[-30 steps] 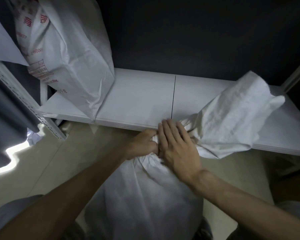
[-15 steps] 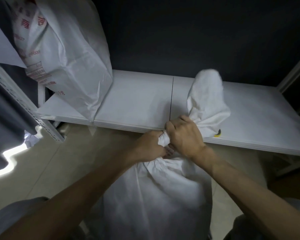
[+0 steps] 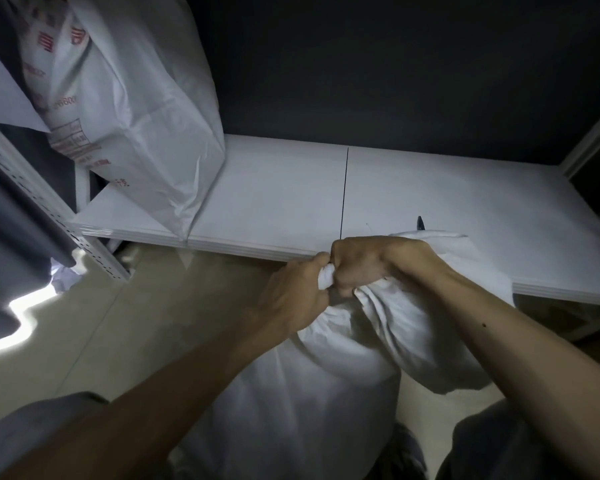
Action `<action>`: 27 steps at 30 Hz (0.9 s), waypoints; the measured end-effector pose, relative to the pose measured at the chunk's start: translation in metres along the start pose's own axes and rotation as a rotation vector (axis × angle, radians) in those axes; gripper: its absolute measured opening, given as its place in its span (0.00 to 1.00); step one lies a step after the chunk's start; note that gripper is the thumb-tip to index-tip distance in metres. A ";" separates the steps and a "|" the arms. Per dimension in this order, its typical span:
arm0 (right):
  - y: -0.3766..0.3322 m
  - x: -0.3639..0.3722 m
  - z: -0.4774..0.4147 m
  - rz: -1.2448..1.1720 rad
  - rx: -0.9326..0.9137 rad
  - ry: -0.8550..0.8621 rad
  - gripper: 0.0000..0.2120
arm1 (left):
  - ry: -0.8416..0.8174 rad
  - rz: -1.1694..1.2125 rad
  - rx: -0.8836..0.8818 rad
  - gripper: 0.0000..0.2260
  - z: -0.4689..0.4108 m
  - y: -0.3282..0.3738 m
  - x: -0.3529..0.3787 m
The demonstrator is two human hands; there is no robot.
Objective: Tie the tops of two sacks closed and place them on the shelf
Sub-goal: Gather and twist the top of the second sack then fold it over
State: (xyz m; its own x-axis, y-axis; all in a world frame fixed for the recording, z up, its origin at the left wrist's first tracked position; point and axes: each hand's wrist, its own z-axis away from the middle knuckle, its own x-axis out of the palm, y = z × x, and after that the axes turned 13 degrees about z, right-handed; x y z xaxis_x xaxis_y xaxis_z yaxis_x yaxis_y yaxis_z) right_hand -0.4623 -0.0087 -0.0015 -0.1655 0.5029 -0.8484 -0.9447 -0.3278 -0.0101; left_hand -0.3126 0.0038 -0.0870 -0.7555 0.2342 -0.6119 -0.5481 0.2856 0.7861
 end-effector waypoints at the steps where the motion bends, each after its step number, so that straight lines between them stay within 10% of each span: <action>1: -0.006 0.001 -0.008 0.033 0.014 -0.053 0.08 | -0.039 0.103 -0.064 0.11 -0.001 0.002 -0.003; 6: -0.020 0.000 -0.011 0.317 0.077 0.076 0.09 | -0.241 0.310 -0.298 0.08 -0.005 0.018 -0.014; 10: -0.024 0.022 0.002 0.606 0.190 0.368 0.32 | -0.345 0.470 -0.399 0.09 -0.005 0.017 -0.020; 14: -0.043 0.059 0.022 0.616 0.205 0.909 0.25 | -0.336 0.563 -0.440 0.10 -0.005 0.012 -0.028; 27: -0.006 0.075 -0.036 0.485 -0.061 1.350 0.05 | -0.402 0.602 -0.461 0.12 -0.002 0.022 -0.022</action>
State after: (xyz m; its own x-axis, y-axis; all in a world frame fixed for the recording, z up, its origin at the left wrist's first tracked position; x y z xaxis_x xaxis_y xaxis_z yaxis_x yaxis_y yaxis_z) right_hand -0.4591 0.0017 -0.0838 -0.0388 -0.7852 -0.6180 -0.8549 -0.2941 0.4273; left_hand -0.3086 0.0036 -0.0561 -0.8280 0.5607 0.0048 -0.2516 -0.3792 0.8905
